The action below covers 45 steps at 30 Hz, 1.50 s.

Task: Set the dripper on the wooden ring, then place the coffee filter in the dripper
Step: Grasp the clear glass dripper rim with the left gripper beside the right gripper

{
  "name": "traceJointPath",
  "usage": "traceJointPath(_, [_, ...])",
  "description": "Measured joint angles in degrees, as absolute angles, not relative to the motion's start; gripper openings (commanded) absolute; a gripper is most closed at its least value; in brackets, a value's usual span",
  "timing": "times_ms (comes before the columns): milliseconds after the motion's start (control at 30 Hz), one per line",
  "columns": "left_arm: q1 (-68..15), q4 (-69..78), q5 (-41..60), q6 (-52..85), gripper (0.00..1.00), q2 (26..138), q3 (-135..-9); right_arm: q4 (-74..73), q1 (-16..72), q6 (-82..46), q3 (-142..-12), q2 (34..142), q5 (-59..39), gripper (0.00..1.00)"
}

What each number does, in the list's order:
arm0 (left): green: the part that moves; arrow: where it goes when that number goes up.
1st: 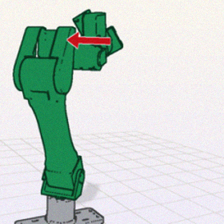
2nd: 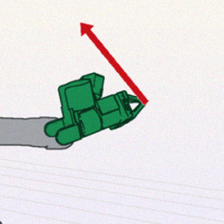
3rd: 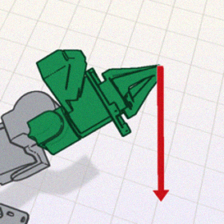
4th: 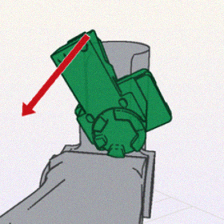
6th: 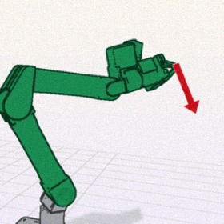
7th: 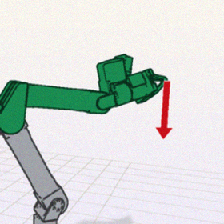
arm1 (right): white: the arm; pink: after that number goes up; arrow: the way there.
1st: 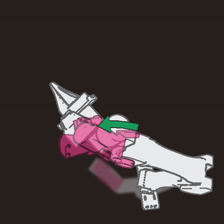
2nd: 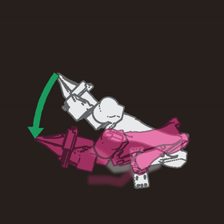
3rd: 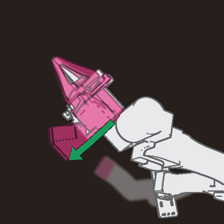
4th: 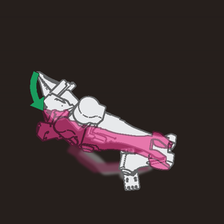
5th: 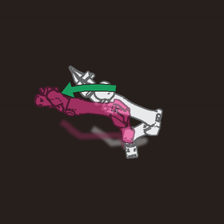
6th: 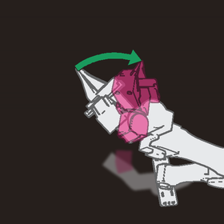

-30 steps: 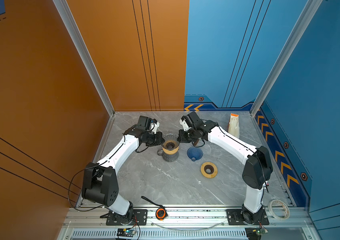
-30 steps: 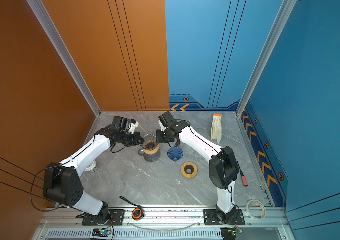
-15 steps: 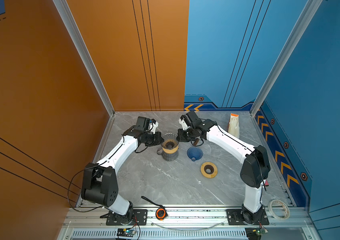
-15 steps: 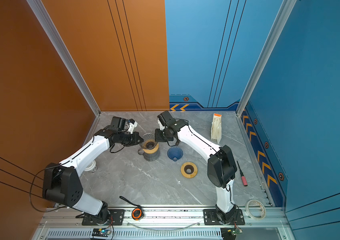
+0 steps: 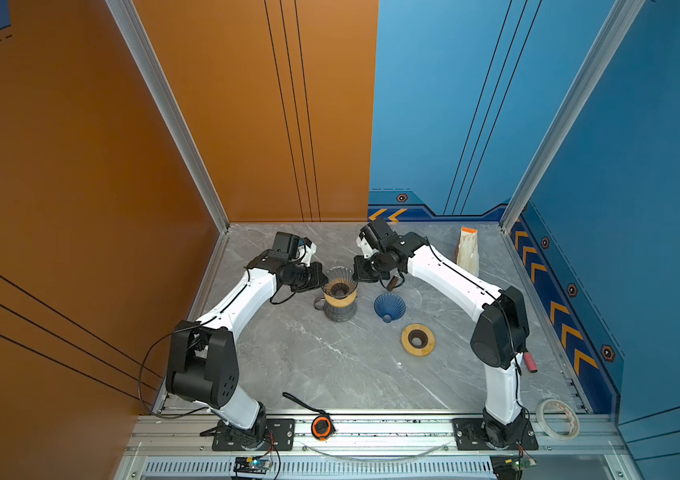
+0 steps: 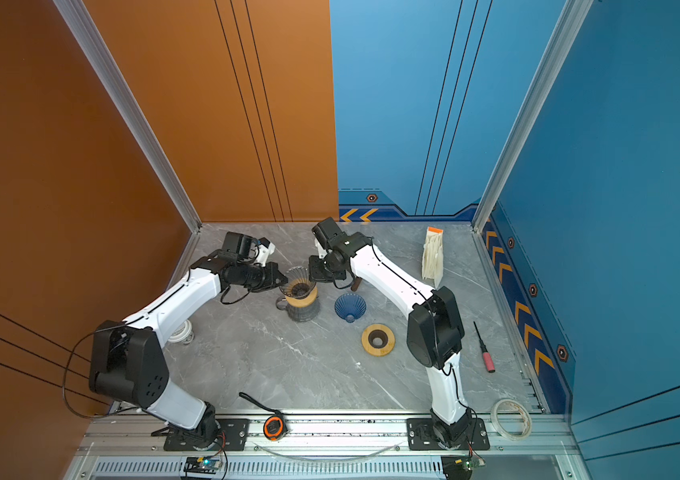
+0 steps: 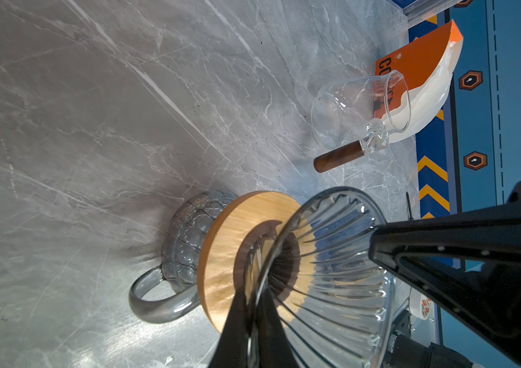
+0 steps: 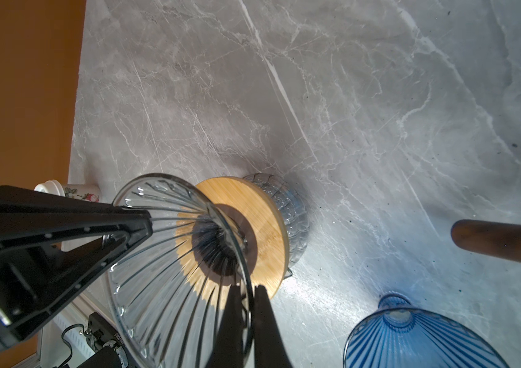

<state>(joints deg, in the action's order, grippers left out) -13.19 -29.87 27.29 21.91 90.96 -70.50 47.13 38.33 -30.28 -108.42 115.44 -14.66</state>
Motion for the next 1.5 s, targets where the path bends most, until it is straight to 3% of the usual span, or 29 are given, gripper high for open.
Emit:
traceJointPath(833, [-12.86, -38.81, 24.21, 16.49, 0.12, 91.18, -74.19, 49.98, 39.24, -29.36, -112.68, 117.80, -16.95, 0.04])
traceJointPath(1133, [-12.78, -41.95, 24.01, 15.62, 0.21, 91.13, -74.76, 50.15, 39.44, -29.32, -113.82, 118.45, -17.80, 0.07])
traceJointPath(1500, [-12.82, -44.53, 24.03, 15.68, 0.32, 92.66, -79.44, 52.07, 39.38, -29.34, -114.41, 120.42, -17.65, 0.17])
